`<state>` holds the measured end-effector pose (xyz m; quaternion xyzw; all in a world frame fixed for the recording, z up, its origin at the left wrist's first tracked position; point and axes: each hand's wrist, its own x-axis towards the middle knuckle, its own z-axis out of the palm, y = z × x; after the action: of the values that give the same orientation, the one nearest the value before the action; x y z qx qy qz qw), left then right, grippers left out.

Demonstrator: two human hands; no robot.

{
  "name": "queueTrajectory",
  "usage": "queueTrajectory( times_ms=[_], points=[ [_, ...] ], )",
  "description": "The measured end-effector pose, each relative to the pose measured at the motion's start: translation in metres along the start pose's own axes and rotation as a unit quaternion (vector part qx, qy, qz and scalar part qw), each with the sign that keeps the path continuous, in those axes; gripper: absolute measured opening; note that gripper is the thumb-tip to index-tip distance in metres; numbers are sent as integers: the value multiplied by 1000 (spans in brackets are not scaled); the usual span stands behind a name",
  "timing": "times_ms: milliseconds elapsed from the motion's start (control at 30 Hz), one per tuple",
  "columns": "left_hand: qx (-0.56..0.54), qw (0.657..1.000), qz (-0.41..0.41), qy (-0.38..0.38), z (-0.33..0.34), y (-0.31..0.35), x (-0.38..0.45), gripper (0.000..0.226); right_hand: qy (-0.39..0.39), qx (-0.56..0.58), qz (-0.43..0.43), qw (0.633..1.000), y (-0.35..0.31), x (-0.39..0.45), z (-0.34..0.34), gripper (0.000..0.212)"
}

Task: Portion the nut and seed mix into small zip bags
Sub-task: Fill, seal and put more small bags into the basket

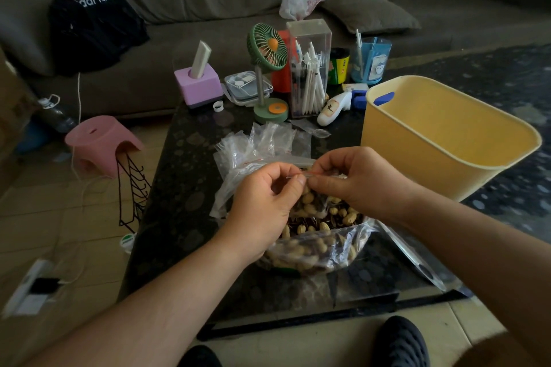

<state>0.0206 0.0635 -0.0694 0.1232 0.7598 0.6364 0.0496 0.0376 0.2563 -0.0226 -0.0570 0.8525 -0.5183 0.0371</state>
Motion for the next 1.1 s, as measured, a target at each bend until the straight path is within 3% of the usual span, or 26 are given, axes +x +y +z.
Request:
queueTrajectory(
  times_ms=[433, 567, 900, 1100],
  points=[
    [7, 999, -4, -31, 1, 2, -2, 11, -23, -30, -2, 999, -1, 1, 3, 9],
    [-18, 1000, -10, -17, -1, 5, -1, 10, 8, -42, -11, 999, -1, 1, -3, 2],
    [-27, 1000, -2, 2, -1, 9, -1, 8, 51, -68, 2, 996, 1, 2, -8, 11],
    [-2, 1000, 0, 5, -4, 10, 1, 7, 36, -49, 29, 998, -4, 2, -13, 9]
  ],
)
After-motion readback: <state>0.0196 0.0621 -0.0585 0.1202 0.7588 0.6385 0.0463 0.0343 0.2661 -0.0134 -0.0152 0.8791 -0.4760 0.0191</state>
